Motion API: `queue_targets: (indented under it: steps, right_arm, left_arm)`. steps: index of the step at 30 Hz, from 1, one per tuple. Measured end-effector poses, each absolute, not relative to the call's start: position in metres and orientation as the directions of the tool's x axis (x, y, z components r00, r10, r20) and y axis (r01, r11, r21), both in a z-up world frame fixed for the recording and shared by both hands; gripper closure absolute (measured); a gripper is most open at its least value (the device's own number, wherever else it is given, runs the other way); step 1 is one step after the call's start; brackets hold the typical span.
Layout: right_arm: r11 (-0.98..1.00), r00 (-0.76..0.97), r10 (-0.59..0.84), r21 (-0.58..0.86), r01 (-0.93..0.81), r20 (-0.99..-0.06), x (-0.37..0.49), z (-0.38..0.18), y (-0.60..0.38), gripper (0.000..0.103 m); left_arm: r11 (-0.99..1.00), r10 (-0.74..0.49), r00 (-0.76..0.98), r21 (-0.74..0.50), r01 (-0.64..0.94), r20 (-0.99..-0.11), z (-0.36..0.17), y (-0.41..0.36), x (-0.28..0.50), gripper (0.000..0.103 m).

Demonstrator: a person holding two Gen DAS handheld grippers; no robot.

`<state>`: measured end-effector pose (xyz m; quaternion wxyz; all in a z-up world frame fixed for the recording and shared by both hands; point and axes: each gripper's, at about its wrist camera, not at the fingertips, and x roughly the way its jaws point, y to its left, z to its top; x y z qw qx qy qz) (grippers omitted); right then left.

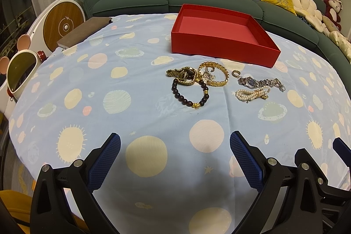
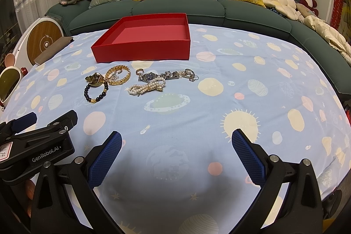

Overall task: Organize jewelry
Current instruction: 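Grasp the gold ring cluster with the left gripper while the right gripper moves toward the pearls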

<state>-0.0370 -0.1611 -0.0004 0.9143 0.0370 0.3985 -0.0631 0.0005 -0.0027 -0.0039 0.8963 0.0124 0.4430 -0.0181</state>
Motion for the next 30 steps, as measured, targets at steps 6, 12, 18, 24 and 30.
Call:
queue_targets:
  steps: [6, 12, 18, 24, 30]
  right_arm:
    - [0.987, 0.668, -0.082, 0.033, 0.157, -0.740, -0.030, -0.008, -0.165, 0.005]
    - [0.981, 0.672, -0.066, 0.074, 0.178, -0.737, -0.009, -0.008, -0.177, 0.005]
    - [0.979, 0.657, -0.046, 0.096, 0.179, -0.753, 0.012, -0.019, -0.181, 0.005]
    - [0.975, 0.640, -0.017, 0.129, 0.181, -0.768, 0.027, -0.031, -0.184, 0.005]
    - [0.972, 0.624, -0.010, 0.139, 0.190, -0.781, 0.037, -0.040, -0.188, 0.005]
  left_arm:
    - [0.998, -0.053, 0.604, -0.055, 0.016, -0.795, 0.009, 0.017, 0.017, 0.006]
    - [0.989, -0.039, 0.640, -0.120, -0.083, -0.767, 0.028, 0.045, 0.055, 0.006]
    - [0.994, -0.064, 0.618, -0.105, -0.030, -0.784, 0.008, 0.029, 0.094, 0.006]
    - [0.995, -0.091, 0.564, -0.098, 0.017, -0.821, -0.027, 0.008, 0.113, 0.021]
    - [0.998, -0.070, 0.565, -0.055, 0.044, -0.822, -0.043, -0.002, 0.126, 0.029]
